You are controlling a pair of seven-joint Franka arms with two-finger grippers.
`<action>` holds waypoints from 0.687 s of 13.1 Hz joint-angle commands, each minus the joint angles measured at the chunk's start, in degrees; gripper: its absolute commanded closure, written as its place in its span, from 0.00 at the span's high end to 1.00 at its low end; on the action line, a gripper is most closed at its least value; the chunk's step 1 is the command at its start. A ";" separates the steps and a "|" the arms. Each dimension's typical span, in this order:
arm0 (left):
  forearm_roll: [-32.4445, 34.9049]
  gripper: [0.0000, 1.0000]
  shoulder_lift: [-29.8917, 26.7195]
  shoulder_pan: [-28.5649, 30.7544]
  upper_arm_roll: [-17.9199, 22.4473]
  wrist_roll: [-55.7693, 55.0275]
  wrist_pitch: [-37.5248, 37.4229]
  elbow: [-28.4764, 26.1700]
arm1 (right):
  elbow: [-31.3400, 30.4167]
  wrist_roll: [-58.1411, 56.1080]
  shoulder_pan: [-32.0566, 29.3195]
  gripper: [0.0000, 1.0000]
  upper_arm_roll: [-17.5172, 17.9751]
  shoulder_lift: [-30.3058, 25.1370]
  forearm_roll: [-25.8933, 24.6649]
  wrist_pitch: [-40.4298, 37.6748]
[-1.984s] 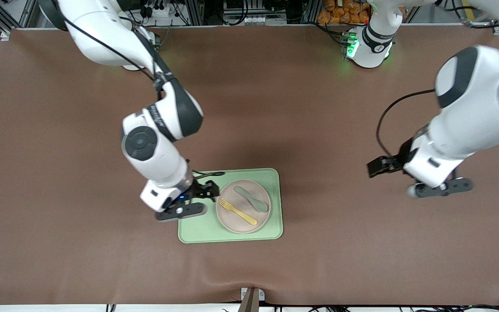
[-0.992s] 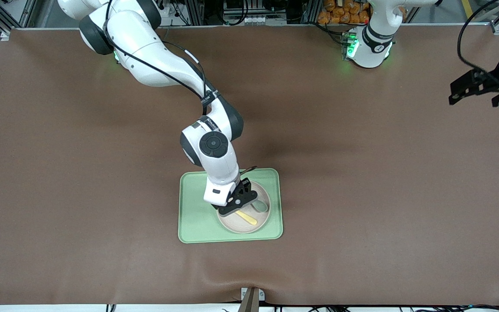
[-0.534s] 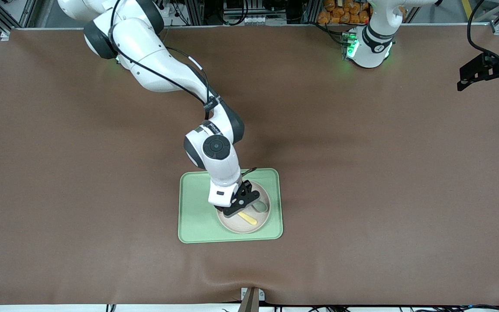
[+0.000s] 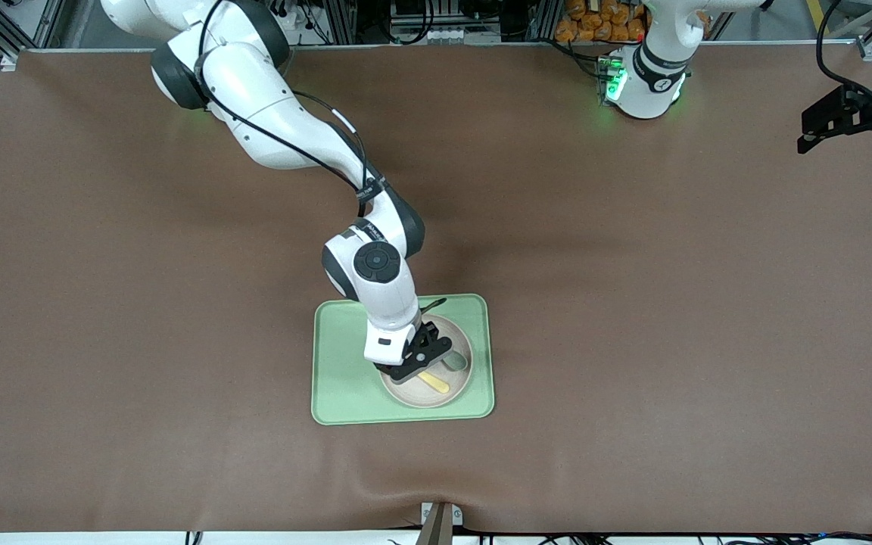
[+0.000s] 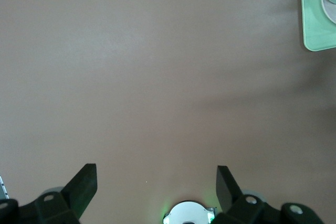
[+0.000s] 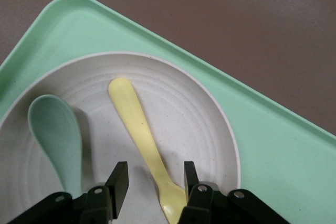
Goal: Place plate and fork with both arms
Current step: 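Grasp the yellow fork handle with the right gripper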
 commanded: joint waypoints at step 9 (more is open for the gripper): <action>-0.76 1.00 -0.14 -0.07 -0.99 0.25 -0.91 1.34 | 2.78 -0.38 0.42 0.51 -0.41 3.03 -2.13 2.35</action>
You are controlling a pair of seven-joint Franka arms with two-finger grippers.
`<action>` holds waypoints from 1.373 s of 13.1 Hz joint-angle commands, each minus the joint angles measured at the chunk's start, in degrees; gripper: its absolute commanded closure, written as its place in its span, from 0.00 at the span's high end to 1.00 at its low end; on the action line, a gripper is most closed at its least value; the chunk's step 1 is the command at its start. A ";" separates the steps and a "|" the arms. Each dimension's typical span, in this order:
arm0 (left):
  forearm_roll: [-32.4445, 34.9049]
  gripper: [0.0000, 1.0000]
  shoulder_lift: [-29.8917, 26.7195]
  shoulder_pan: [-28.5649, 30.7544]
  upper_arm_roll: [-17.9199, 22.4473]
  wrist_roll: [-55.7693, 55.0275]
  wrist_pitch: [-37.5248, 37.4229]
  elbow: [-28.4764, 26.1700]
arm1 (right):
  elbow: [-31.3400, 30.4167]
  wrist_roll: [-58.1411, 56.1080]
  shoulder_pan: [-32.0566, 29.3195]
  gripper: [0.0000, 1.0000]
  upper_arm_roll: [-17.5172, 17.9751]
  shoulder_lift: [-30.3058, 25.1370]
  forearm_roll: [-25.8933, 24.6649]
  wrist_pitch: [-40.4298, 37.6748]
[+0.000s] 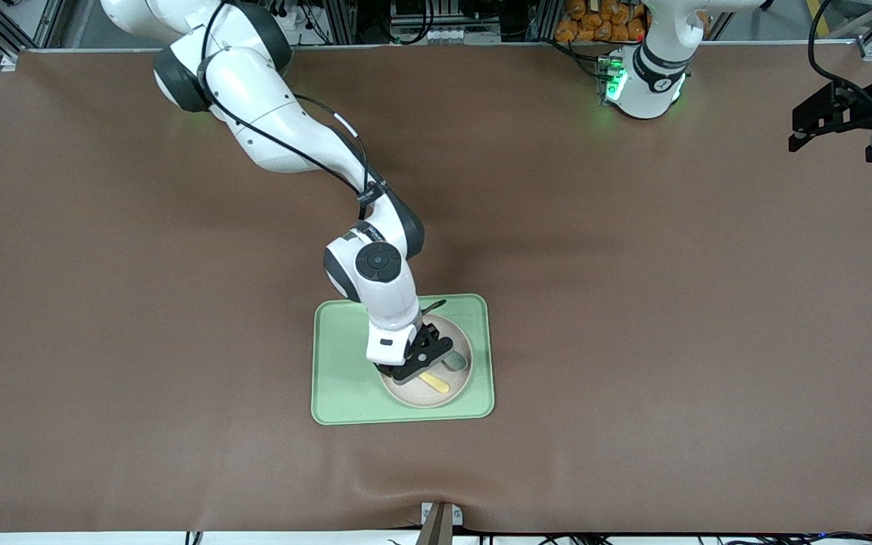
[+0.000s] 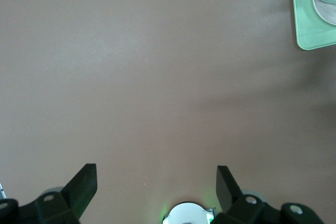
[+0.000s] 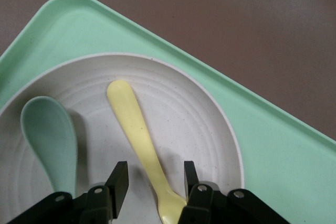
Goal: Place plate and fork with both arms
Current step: 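Grasp the yellow fork handle with the right gripper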
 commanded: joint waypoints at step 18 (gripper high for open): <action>-0.50 1.00 -0.14 0.39 -0.13 0.25 -0.91 0.96 | 2.92 0.31 0.04 0.00 0.40 0.82 -0.62 -1.50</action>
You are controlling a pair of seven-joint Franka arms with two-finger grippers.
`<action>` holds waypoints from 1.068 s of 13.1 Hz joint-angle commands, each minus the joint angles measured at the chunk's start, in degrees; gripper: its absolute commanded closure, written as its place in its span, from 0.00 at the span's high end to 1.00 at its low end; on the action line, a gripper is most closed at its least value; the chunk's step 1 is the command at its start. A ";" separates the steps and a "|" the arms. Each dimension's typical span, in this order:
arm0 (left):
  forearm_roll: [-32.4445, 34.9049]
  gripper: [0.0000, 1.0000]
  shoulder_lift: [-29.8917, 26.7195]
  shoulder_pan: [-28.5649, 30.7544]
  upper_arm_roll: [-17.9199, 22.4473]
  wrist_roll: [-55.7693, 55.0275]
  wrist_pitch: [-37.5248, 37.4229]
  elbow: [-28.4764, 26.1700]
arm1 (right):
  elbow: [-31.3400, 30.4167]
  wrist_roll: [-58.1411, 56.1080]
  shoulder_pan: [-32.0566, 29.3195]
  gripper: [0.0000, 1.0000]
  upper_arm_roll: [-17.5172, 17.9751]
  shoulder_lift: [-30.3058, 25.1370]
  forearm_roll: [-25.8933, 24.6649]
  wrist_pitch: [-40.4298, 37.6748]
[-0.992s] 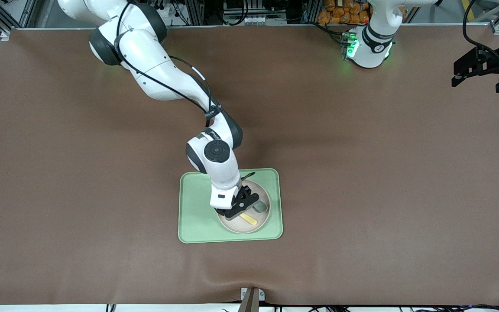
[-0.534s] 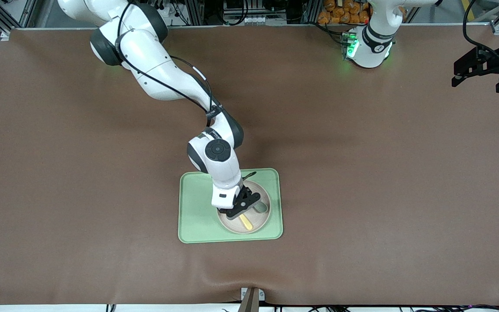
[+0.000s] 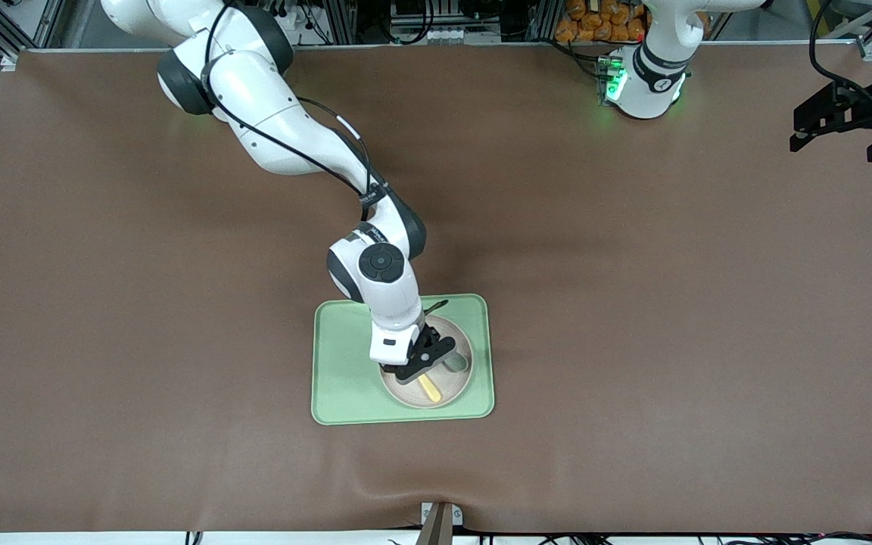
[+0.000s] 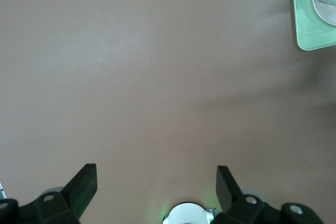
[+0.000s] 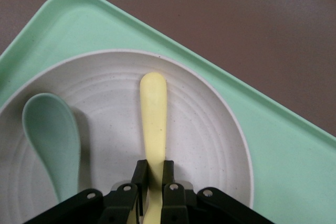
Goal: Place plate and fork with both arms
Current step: 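Grasp the yellow fork handle with the right gripper, then move the fork with the right gripper beside the plate on the tray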
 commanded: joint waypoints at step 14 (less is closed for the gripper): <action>-0.50 1.00 -0.14 0.22 -0.24 0.25 -0.91 0.80 | -3.55 0.74 -10.05 0.00 1.80 -6.41 3.53 -7.74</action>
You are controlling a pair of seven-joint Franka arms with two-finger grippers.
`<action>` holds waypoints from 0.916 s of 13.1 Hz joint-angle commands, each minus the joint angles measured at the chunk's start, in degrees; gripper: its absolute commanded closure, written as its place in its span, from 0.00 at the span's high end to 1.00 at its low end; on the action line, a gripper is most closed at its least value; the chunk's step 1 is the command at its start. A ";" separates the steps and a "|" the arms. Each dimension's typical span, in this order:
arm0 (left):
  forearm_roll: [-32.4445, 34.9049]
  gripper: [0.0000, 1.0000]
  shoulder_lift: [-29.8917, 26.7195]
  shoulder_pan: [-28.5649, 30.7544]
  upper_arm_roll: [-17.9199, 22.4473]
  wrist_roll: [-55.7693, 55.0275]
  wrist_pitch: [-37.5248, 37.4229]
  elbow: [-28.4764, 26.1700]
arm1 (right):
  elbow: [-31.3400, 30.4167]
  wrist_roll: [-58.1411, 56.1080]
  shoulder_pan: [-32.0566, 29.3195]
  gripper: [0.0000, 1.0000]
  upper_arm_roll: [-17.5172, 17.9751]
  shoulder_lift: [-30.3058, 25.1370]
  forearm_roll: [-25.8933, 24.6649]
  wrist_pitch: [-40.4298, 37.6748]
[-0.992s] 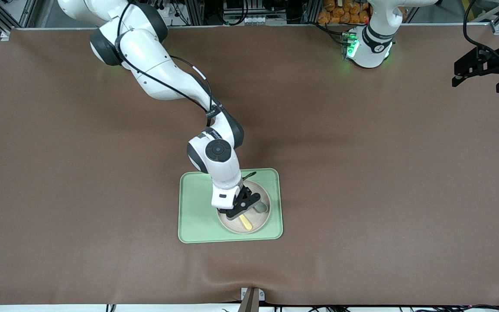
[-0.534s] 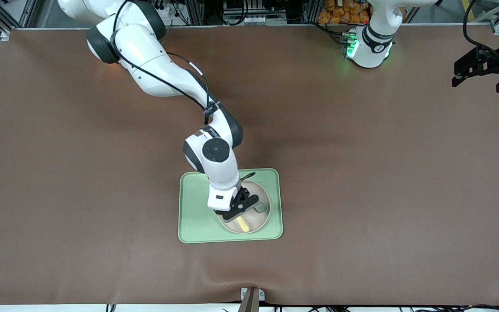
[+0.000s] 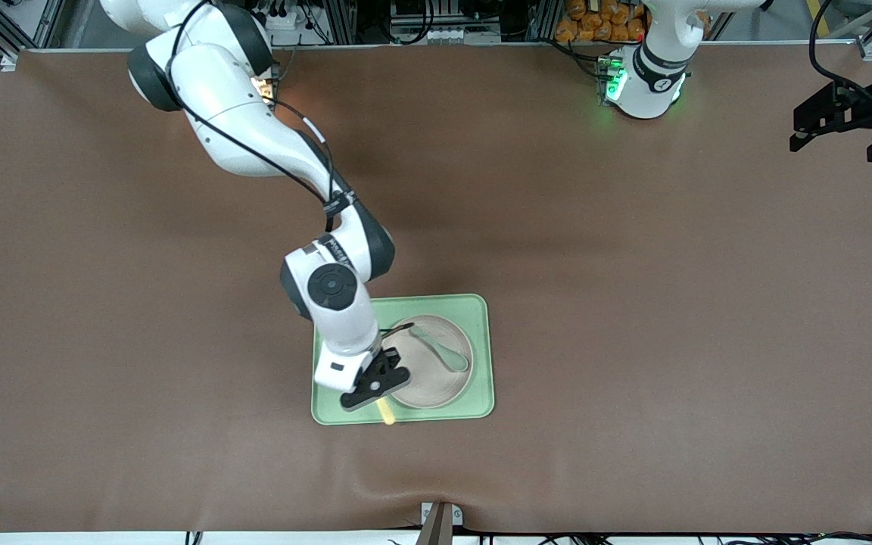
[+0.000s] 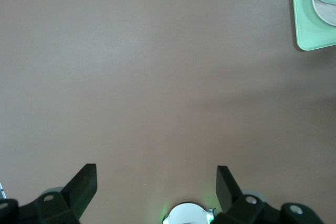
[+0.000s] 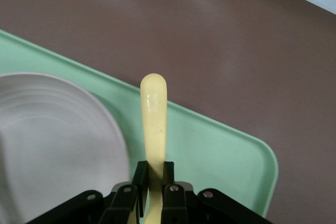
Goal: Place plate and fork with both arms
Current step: 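Move the fork with the right gripper beside the plate on the tray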
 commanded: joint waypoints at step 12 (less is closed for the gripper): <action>-0.50 1.00 -0.14 0.16 -0.31 0.25 -0.90 0.85 | -19.79 11.62 -9.05 0.00 8.13 -9.13 2.92 6.09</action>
